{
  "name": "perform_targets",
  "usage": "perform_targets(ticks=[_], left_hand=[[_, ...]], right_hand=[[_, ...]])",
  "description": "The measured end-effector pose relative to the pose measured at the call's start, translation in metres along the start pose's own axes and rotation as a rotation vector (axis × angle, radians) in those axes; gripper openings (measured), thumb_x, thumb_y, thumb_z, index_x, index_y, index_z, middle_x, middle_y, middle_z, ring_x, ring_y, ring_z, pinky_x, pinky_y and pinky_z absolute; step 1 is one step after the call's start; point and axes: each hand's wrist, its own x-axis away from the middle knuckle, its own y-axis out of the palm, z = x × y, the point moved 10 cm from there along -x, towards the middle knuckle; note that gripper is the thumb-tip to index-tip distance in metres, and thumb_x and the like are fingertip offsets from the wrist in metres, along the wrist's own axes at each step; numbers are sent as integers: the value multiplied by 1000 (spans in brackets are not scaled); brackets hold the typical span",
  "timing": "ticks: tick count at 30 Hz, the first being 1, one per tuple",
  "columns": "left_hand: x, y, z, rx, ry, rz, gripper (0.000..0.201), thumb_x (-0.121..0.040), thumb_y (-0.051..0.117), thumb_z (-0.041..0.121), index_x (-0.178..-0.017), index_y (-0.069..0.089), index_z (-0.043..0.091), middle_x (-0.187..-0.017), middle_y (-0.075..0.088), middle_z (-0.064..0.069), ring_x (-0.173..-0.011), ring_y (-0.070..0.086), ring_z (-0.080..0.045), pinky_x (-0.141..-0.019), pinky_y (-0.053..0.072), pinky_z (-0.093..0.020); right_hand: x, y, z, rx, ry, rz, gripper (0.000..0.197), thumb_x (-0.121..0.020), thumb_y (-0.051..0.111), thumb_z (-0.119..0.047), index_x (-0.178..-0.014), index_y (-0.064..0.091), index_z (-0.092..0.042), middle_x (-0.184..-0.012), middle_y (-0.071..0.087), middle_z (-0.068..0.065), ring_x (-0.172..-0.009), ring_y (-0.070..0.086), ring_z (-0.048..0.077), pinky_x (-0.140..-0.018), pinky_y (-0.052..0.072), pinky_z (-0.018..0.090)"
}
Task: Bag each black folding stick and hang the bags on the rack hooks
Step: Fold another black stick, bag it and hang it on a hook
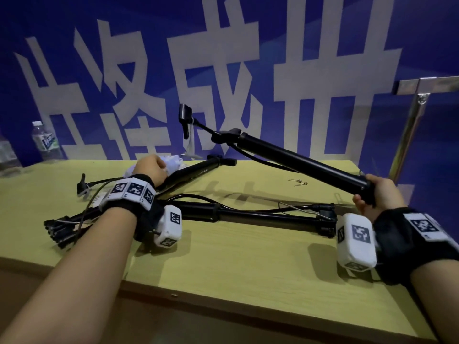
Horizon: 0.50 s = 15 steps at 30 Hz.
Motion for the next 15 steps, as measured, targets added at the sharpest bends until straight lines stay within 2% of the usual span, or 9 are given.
perform_targets(ticks=[2, 4, 6, 8, 10, 12, 15], left_hand=[[-7, -3, 2, -118, 15, 49, 34, -88, 58, 11, -121, 51, 10, -126, 48, -23, -112, 51, -40, -96, 43, -46], [-11, -4, 5, -266, 38, 64, 38, -88, 60, 12, -125, 49, 16, -127, 41, -21, -114, 47, -40, -93, 44, -48], [-15, -5, 10, -416, 66, 63, 31, -91, 57, 16, -122, 56, 18, -127, 42, -18, -118, 44, -37, -91, 43, -46], [-20, -8, 13, -444, 76, 98, 25, -93, 54, 22, -116, 63, 17, -123, 48, -19, -117, 45, -36, -89, 44, -45], [-21, -21, 13, -259, 54, 196, 25, -94, 51, 24, -109, 67, 12, -114, 56, -23, -108, 50, -39, -80, 45, -44], [-21, -39, 11, -2, 49, 307, 27, -94, 49, 23, -103, 66, 4, -104, 60, -27, -98, 55, -42, -74, 44, -42], [-21, -68, 16, 259, 88, 420, 26, -93, 51, 18, -105, 66, -1, -104, 64, -26, -99, 58, -40, -81, 45, -39]], right_hand=[[-6, -4, 4, 6, 3, 15, 11, -90, 48, -22, -82, 51, -15, -73, 49, 5, -38, 42, 12, -28, 26, 10], [-10, -9, 4, 11, -1, 31, 10, -90, 49, -22, -87, 51, -13, -73, 49, 6, -32, 42, 11, -28, 27, 10], [-14, -13, 4, 14, -7, 40, 16, -90, 51, -24, -100, 49, -12, -74, 50, 6, -29, 43, 10, -28, 28, 11], [-16, -16, 3, 12, -8, 51, 19, -91, 51, -25, -104, 47, -11, -75, 49, 6, -36, 45, 12, -28, 29, 11], [-15, -16, 2, 4, -9, 55, 14, -91, 50, -24, -96, 50, -11, -75, 49, 7, -38, 44, 12, -28, 29, 11], [-14, -17, 0, -16, -14, 69, 12, -91, 50, -23, -87, 50, -12, -74, 49, 7, -27, 43, 9, -28, 28, 11], [-10, -19, -3, -43, -18, 76, 11, -92, 48, -19, -85, 50, -11, -73, 49, 8, -22, 41, 7, -28, 29, 10]])
